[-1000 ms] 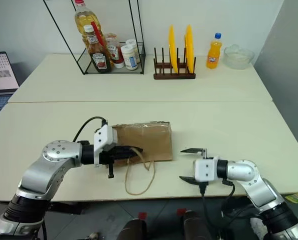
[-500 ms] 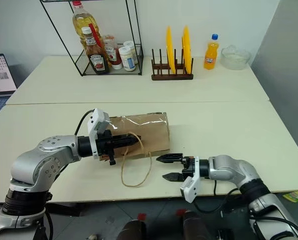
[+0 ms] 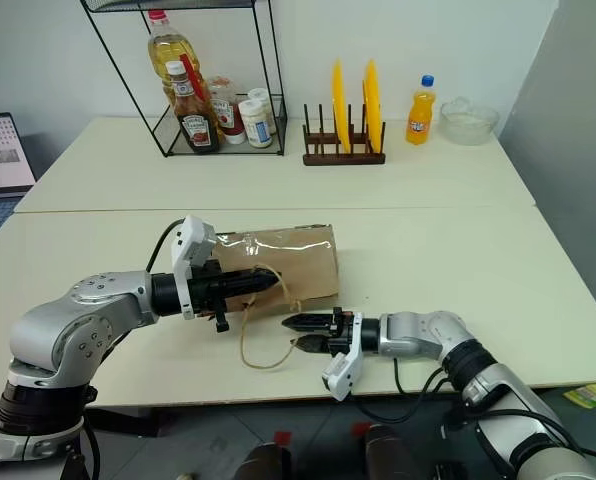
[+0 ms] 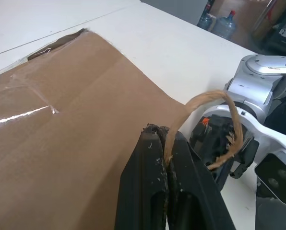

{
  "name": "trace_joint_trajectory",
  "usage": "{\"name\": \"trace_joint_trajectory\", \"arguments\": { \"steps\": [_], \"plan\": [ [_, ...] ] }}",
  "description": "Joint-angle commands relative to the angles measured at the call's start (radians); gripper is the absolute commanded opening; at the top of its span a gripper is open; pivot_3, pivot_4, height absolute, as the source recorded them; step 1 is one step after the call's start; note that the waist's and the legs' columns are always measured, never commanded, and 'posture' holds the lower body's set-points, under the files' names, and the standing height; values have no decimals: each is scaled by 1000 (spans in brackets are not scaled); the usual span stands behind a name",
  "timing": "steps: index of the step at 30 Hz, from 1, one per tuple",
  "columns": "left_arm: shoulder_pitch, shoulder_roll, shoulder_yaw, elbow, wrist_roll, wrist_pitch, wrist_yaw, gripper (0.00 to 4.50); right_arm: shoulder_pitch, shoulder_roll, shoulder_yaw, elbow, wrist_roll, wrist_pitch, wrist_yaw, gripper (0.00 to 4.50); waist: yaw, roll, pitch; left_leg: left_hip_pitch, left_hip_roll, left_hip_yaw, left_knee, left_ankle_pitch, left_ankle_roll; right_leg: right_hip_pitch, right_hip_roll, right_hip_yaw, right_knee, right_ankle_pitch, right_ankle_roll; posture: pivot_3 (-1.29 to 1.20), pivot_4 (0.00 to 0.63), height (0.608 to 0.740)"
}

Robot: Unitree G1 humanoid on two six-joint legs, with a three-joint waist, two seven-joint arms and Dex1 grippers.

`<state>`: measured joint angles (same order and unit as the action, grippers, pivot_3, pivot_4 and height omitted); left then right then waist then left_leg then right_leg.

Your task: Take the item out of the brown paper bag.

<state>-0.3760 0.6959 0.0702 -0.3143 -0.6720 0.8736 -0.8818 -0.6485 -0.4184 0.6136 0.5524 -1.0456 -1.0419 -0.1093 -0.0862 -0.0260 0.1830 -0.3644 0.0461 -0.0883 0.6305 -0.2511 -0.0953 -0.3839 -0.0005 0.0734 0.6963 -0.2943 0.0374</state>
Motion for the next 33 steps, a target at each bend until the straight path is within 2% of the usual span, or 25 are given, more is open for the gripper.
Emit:
{"name": "trace_joint_trajectory", "arguments": {
  "steps": [1,5,9,15,19,26,33],
  "plan": [
    [-2,11,25,-41,-25,-2,4,0,-1,-21,17,10,13,8,7,1372,0,-1,0,0,0,0,0,0,0,0,0,0,0,0,0,0,150,740],
    [-13,16,19,-31,-19,-11,2,0,15,-27,21,3,68,12,48,55,0,-1,-1,0,0,0,0,0,0,0,0,0,0,0,0,0,150,740],
    [-72,23,22,15,-11,-17,-1,0,40,-42,41,-1,146,10,154,22,2,-2,-1,0,0,0,0,0,0,0,0,0,0,0,0,0,150,740],
    [-196,21,20,96,-1,-29,-3,0,70,-53,76,18,318,67,436,22,6,-2,-1,0,0,-3,-1,0,0,5,-1,-3,-8,0,0,0,150,740],
    [-285,6,16,153,17,-49,2,0,74,-57,85,9,359,98,539,22,11,-2,-1,0,-1,-5,-2,0,0,10,-1,-5,-16,1,2,0,150,740],
    [-396,-30,28,214,32,-55,26,0,83,-75,86,-7,354,101,583,22,24,-2,-1,0,-2,-5,-2,0,0,10,-2,-6,-16,1,2,0,150,740],
    [-411,-28,17,213,35,-46,26,0,63,-75,81,5,341,112,581,22,27,-2,-1,0,-2,-5,-2,0,0,10,-3,-5,-16,1,2,0,150,740]
  ]
}}
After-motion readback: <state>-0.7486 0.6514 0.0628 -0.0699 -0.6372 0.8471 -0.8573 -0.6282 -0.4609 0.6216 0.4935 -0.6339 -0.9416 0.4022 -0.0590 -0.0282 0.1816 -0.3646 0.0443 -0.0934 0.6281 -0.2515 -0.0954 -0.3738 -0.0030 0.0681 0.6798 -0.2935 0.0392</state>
